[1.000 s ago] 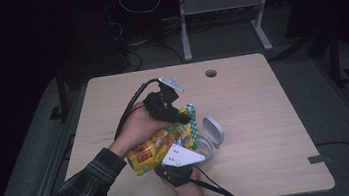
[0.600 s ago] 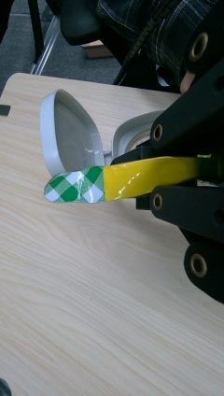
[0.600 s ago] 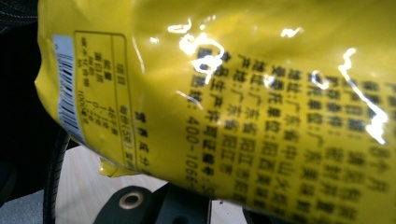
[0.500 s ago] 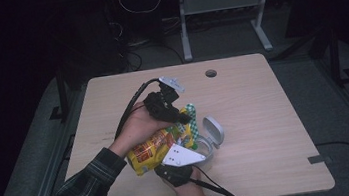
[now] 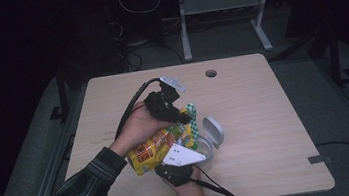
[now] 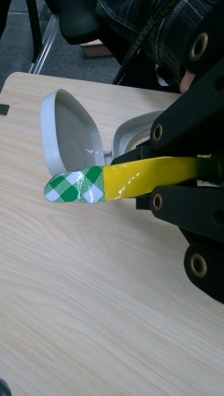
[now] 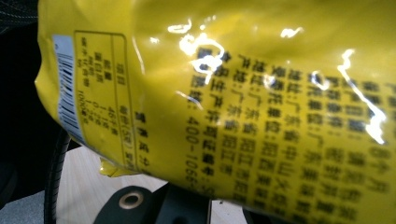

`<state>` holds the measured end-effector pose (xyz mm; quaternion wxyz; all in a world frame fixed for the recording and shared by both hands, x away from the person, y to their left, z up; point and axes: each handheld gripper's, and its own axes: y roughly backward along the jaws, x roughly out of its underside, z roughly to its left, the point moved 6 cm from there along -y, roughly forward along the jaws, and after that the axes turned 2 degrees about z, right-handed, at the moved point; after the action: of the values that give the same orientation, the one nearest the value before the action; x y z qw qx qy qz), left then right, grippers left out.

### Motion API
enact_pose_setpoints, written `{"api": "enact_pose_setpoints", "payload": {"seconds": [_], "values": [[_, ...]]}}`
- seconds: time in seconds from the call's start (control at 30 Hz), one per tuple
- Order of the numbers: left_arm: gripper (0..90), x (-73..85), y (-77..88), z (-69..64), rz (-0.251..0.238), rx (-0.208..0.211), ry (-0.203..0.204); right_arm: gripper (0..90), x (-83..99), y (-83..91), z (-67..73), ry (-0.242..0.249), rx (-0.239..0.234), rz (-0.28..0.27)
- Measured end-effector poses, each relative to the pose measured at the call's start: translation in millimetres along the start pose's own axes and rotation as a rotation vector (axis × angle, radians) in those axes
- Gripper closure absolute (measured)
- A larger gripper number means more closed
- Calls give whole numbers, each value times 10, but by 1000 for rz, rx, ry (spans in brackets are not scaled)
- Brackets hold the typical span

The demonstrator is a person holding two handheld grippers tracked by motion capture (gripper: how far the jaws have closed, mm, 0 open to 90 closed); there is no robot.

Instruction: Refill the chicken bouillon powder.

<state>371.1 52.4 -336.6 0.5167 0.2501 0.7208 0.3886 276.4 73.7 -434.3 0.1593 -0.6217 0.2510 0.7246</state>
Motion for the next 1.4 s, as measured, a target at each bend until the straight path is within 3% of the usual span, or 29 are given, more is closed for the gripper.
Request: {"api": "enact_pose_setpoints", "payload": {"seconds": [1.4], "values": [[898, -17, -1, -14, -4, 1, 3, 898, -17, 17, -4, 1, -4, -9]]}}
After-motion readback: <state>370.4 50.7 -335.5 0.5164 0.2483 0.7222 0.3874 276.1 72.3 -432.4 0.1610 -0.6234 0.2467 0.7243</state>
